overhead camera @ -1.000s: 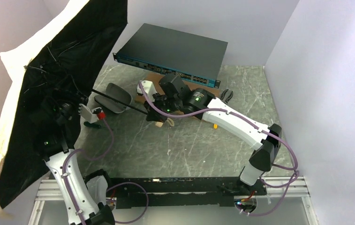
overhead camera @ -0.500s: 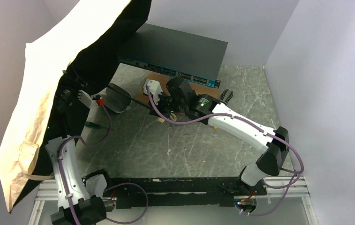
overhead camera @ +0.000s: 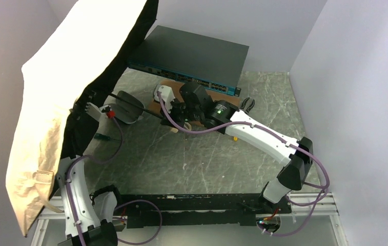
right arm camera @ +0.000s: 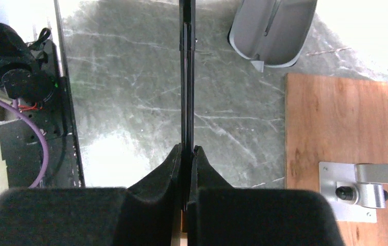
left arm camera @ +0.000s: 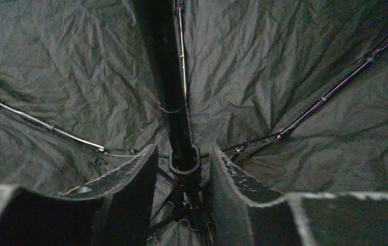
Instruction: Open the umbrella
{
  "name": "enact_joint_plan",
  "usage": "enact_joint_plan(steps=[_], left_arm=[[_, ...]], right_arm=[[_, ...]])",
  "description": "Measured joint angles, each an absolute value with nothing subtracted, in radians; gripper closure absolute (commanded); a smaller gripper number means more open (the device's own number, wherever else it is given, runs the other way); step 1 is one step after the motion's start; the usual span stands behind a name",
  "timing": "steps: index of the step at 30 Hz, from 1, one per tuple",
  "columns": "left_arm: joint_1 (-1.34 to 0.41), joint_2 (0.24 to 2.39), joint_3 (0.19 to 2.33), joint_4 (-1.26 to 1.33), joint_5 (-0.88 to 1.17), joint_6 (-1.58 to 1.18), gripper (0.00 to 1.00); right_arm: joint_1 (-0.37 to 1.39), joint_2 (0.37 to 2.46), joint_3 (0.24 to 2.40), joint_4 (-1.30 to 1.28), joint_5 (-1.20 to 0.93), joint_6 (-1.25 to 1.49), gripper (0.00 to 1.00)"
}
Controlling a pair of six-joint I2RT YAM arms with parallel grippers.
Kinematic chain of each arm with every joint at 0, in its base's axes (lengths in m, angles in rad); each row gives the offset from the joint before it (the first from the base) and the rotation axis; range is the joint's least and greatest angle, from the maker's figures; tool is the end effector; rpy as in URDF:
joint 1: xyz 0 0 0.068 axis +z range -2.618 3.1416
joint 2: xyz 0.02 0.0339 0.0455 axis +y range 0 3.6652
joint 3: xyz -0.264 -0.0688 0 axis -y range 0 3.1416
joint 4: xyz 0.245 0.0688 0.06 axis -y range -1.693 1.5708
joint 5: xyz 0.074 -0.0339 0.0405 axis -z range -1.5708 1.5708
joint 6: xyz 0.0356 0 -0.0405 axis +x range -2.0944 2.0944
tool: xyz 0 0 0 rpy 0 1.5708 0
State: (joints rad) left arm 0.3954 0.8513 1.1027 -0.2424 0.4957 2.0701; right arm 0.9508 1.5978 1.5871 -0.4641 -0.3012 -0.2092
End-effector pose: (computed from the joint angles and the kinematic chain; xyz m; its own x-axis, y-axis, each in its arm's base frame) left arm 0.1668 0.0513 0.4321 0.0839 0.8718 0.4826 -0.0552 -0.4794 0.8758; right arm 0.2057 0.3063 0.3854 -0.0666 -0.4346 -0.8982 -0.9654 0.2554 -0.0520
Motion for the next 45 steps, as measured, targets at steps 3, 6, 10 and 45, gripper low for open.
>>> enact_joint_plan(steps=[3,6,10,45], left_arm=[[0.39,0.836,1.097,-0.282,0.5,2.07,0.48],[0.382,0.813,1.081,-0.328,0.508,2.07,0.51],[0.376,0.79,1.069,-0.408,0.528,2.07,0.56],[0.386,0.849,1.079,-0.29,0.522,2.045,1.0]], right_arm=[[0.951,1.607,1.594,-0.474,-0.309,-0.209,1.0],[0.952,1.615,1.598,-0.479,-0.318,-0.206,1.0],[0.953,1.62,1.604,-0.48,-0.324,-0.201,1.0],[0.948,1.656,1.663,-0.529,-0.339,-0.254,0.55]])
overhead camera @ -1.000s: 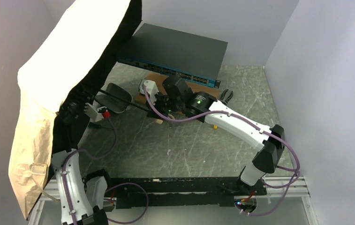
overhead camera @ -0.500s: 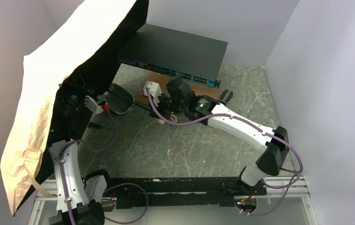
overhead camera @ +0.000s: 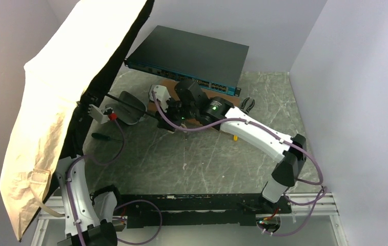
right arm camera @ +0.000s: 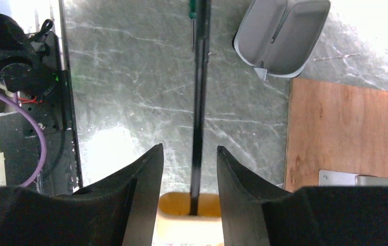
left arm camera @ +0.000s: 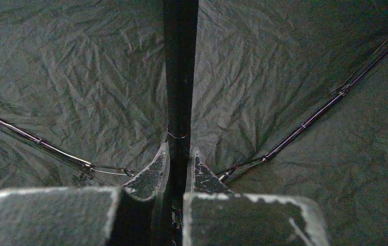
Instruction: Open the umbrella
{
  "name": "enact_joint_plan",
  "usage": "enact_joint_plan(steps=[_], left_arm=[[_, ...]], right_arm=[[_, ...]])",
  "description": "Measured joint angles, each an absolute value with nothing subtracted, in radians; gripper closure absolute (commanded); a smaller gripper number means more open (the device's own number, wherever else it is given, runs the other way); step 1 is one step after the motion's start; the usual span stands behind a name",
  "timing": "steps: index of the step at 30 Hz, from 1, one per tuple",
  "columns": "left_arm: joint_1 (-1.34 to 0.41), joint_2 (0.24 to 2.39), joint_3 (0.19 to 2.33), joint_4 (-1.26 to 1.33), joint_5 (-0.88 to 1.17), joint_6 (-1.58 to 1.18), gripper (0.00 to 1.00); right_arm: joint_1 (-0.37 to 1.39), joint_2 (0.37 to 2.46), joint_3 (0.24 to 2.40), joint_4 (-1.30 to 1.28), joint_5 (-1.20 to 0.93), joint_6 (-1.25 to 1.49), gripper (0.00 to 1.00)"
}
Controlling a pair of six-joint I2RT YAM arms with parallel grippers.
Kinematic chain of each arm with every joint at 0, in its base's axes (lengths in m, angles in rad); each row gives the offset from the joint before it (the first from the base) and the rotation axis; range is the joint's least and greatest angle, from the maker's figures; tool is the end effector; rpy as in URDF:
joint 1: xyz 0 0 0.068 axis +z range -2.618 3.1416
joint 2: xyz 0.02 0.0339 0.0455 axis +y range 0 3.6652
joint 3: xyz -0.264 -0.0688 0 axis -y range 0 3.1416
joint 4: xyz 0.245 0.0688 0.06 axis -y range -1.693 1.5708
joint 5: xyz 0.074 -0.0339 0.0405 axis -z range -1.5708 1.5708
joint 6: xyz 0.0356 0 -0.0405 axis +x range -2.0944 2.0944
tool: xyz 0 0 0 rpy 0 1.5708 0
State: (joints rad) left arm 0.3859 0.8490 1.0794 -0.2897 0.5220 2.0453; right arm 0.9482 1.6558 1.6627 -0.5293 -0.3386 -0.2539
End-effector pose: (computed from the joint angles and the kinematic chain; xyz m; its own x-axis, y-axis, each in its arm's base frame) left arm 0.1689 0.0494 0.4198 0.1451 0.8912 0.4298 -0.0128 -0.4327 0.9015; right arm 0.2121 0.3158 0.3846 -0.0470 -0.4718 -0.8805 -0.9772 0.2042 -0.0573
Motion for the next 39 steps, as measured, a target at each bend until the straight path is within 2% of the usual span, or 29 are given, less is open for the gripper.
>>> enact_joint_plan(steps=[7,12,19,23,33,39], left_arm=[[0.386,0.822,1.079,-0.292,0.54,2.066,1.0],[0.386,0.833,1.079,-0.292,0.531,2.07,1.0],[0.383,0.86,1.079,-0.282,0.504,2.07,1.0],[0.379,0.884,1.079,-0.282,0.503,2.07,1.0],[0.365,0.945,1.079,-0.22,0.462,2.071,0.85],[0.366,0.987,1.079,-0.16,0.459,2.071,0.82]], right_arm=[[0.948,1.787,1.826,-0.613,-0.33,-0.251,0.57],[0.949,1.835,1.881,-0.692,-0.323,-0.264,0.64],[0.953,1.865,1.881,-0.764,-0.318,-0.308,0.84],[0.954,1.878,1.881,-0.763,-0.307,-0.316,1.0],[0.949,1.905,1.948,-0.797,-0.256,-0.323,1.0],[0.951,1.9,1.925,-0.744,-0.223,-0.324,1.0]])
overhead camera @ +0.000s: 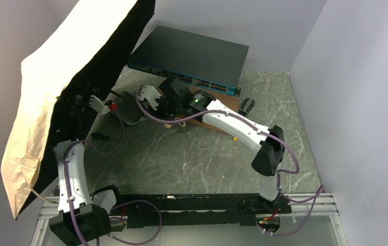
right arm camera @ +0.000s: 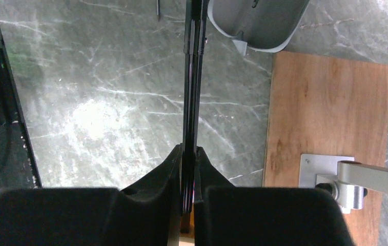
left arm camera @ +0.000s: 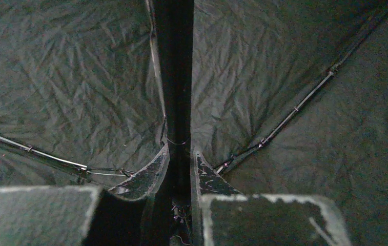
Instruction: Open the umbrella
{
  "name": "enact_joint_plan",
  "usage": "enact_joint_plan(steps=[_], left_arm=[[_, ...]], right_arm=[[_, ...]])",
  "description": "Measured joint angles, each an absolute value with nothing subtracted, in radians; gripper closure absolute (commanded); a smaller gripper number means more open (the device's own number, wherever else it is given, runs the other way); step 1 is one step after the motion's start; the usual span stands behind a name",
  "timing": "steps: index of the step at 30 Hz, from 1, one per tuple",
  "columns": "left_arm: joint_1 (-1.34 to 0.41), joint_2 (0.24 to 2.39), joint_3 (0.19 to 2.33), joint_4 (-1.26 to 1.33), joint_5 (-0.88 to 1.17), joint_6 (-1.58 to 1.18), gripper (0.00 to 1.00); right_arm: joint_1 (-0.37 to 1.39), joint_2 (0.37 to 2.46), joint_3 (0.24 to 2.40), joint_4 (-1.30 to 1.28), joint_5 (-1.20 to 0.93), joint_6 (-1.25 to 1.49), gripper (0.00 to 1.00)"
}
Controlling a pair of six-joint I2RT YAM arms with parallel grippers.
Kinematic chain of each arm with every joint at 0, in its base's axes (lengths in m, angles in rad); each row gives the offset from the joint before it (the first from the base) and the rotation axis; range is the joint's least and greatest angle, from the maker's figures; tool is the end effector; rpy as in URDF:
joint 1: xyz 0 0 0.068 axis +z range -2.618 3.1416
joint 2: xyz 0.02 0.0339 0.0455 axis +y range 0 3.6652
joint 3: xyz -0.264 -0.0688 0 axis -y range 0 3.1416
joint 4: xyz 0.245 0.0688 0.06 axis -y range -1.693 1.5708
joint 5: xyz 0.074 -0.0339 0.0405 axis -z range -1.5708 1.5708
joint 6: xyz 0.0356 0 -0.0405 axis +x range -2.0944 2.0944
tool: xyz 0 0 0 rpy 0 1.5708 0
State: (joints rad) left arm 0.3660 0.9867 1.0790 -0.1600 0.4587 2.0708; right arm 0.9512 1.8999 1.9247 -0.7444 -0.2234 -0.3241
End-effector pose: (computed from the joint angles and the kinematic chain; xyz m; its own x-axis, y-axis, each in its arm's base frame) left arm 0.2097 0.0635 0.4089 0.1107 0.8851 0.4520 0.0115 -0.4559 0.8899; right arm 0.2436 0.3551 0.3577 -0.0792 -0.6458 -0.7594 -0.9662 0.2373 -0.1011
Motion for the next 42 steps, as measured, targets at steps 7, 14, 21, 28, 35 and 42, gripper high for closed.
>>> enact_joint_plan(steps=[7,14,21,28,35,42], left_arm=[[0.39,1.052,1.081,-0.139,0.475,2.071,0.83],[0.405,1.074,1.097,-0.146,0.516,2.071,0.83],[0.418,1.09,1.128,-0.147,0.543,2.071,0.82],[0.418,1.129,1.15,-0.147,0.558,2.071,0.79],[0.419,1.177,1.193,-0.148,0.558,2.071,0.78],[0.419,1.216,1.218,-0.147,0.558,2.072,0.73]], right_arm=[[0.955,1.895,1.877,-0.667,-0.191,-0.327,1.0],[0.955,1.858,1.814,-0.602,-0.179,-0.334,1.0],[0.955,1.828,1.775,-0.541,-0.166,-0.351,1.0],[0.953,1.816,1.736,-0.51,-0.155,-0.352,1.0],[0.95,1.816,1.728,-0.478,-0.145,-0.359,1.0],[0.95,1.816,1.726,-0.455,-0.136,-0.364,1.0]])
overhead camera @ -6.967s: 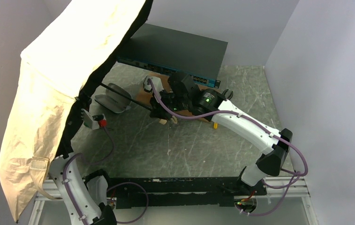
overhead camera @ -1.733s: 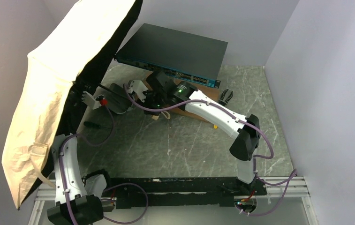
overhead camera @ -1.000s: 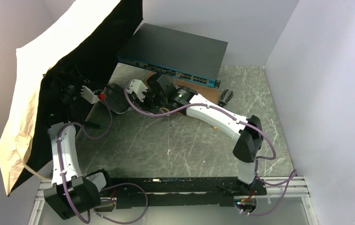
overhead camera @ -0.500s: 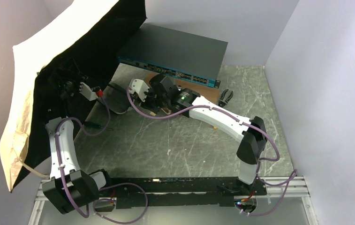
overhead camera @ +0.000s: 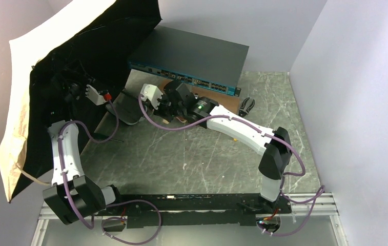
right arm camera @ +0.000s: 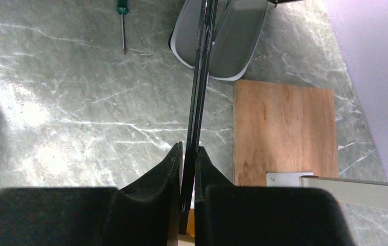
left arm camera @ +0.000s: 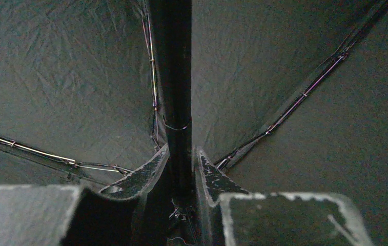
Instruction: Open the umbrella
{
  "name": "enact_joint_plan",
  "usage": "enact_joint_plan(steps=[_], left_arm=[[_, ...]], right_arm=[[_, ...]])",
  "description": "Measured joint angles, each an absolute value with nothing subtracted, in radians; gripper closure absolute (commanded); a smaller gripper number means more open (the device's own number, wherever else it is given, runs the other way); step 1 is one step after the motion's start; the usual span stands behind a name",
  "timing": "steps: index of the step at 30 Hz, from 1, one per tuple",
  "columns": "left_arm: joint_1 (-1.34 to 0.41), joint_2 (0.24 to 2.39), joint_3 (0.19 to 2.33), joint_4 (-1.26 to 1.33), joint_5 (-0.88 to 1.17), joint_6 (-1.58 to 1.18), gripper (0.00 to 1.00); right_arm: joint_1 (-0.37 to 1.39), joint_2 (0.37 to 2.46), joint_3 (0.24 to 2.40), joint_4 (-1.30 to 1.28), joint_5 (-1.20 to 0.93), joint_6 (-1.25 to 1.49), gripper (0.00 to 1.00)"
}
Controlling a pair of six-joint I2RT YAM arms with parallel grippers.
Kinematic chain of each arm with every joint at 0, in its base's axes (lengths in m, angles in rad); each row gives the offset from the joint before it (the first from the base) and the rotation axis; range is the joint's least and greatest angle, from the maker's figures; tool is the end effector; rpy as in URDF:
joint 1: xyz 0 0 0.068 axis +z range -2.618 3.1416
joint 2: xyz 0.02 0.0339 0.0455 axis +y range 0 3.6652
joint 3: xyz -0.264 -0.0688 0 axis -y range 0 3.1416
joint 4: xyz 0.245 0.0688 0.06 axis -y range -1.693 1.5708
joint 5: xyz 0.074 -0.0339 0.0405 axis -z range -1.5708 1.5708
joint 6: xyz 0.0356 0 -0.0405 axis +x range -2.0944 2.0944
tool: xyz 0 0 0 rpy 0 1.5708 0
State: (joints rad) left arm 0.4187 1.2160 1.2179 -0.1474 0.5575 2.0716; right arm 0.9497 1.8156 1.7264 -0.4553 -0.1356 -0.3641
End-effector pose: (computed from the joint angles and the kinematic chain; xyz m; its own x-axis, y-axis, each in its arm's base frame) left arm 0.2601 0.0951 0.4064 0.1805 0.8951 0.4078 0.0522 -0.4227 0.9048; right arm 0.2445 0.3499 0.3510 0.0292 -0.5655 -0.8242 -0.9232 0.3009 -0.2392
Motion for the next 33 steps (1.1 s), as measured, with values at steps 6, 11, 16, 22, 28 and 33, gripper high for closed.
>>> enact_joint_plan(steps=[6,11,16,22,28,33], left_arm=[[0.428,1.235,1.232,-0.148,0.57,2.071,0.73],[0.435,1.237,1.232,-0.147,0.585,2.071,0.74],[0.453,1.231,1.232,-0.131,0.595,2.071,0.74],[0.464,1.203,1.232,-0.066,0.54,2.071,0.58],[0.488,1.168,1.238,-0.011,0.477,2.071,0.37],[0.483,1.121,1.208,0.036,0.417,2.071,0.18]], right_arm=[[0.95,1.816,1.7,-0.424,-0.134,-0.375,1.0],[0.95,1.816,1.705,-0.417,-0.135,-0.376,1.0],[0.95,1.816,1.742,-0.427,-0.149,-0.375,1.0],[0.949,1.821,1.802,-0.469,-0.189,-0.364,1.0],[0.947,1.84,1.834,-0.457,-0.257,-0.331,1.0],[0.947,1.84,1.832,-0.417,-0.28,-0.26,1.0]])
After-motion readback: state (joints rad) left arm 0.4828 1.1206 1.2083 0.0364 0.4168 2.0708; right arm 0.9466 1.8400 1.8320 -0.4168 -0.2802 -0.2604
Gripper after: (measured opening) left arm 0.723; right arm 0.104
